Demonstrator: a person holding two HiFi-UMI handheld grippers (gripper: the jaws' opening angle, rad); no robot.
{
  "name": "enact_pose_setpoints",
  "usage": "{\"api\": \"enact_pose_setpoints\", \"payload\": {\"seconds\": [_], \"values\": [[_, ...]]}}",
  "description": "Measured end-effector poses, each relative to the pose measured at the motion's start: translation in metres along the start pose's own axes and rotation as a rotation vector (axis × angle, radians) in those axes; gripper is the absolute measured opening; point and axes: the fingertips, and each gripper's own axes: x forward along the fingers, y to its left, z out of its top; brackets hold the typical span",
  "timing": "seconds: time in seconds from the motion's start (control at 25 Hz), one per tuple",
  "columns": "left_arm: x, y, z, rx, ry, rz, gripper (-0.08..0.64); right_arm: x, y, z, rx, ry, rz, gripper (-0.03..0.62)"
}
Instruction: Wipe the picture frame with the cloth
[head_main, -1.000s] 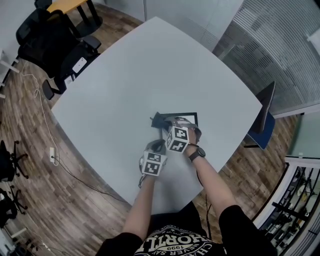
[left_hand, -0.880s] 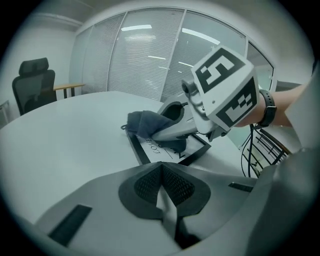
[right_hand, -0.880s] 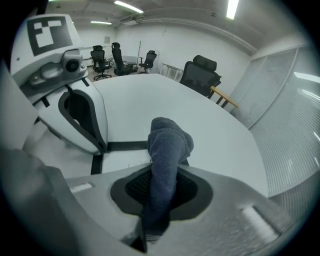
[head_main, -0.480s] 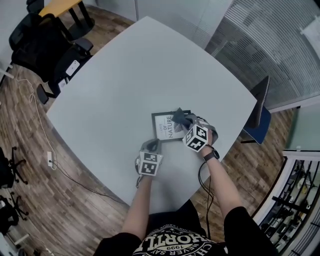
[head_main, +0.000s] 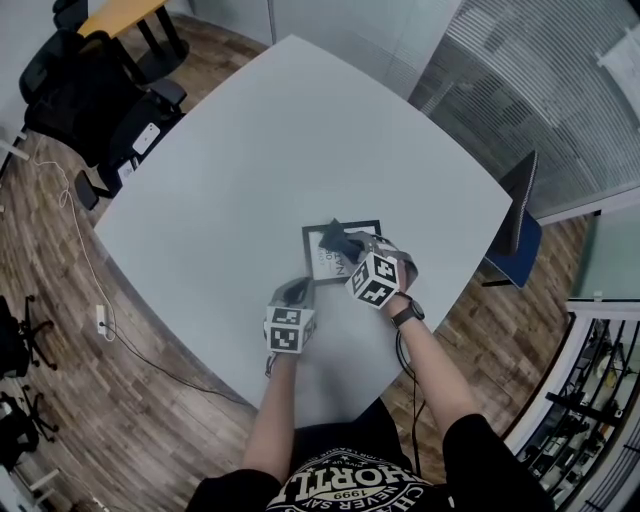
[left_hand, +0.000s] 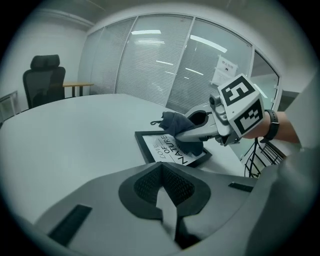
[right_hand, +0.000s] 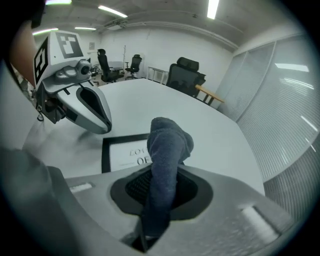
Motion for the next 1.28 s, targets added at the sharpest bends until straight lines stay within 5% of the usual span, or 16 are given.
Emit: {"api": "enact_pose_setpoints", "payload": {"seconds": [0.24, 0.44, 1.0, 1.28], "values": [[-0.026, 0.015, 0.001, -0.032, -0.006, 0.050, 0.005, 0.031, 0.043, 0.050, -0.153, -0.026, 0.091, 0.067], [-0.033, 0.014, -0.002, -0.031, -0.013, 0.053, 0.005, 0.043, 0.052, 0.046, -0.234, 0.020, 0.090, 0.067], [-0.021, -0.018, -0.009, -0.018, 0.020, 0.009, 0.005, -0.016, -0.005, -0.076, -0.093, 0.201, -0.060, 0.067], [-0.024, -0.022, -0.004, -0.011, 0.004, 0.009, 0.005, -0.022, -0.003, -0.070, -0.059, 0.178, -0.070, 0.067]]}}
